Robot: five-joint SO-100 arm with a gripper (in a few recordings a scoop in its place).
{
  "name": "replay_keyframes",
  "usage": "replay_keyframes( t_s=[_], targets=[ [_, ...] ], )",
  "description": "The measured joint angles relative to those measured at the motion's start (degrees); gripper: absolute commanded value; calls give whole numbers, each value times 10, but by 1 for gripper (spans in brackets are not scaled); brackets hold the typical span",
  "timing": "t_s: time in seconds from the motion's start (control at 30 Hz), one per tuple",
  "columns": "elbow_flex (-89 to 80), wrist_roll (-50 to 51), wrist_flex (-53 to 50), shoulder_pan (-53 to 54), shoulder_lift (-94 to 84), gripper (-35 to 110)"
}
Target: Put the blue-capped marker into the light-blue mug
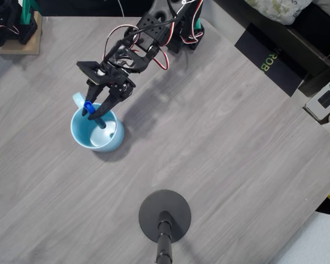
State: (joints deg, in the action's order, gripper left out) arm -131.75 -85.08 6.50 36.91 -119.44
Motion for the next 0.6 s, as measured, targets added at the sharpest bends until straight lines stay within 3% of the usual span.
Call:
replay_keyframes(
  t_s=[0.4,0.6],
  targets=[
    [-13,3,0,-1,-2,1],
    [-25,3,-17,-1,-11,21]
  ],
)
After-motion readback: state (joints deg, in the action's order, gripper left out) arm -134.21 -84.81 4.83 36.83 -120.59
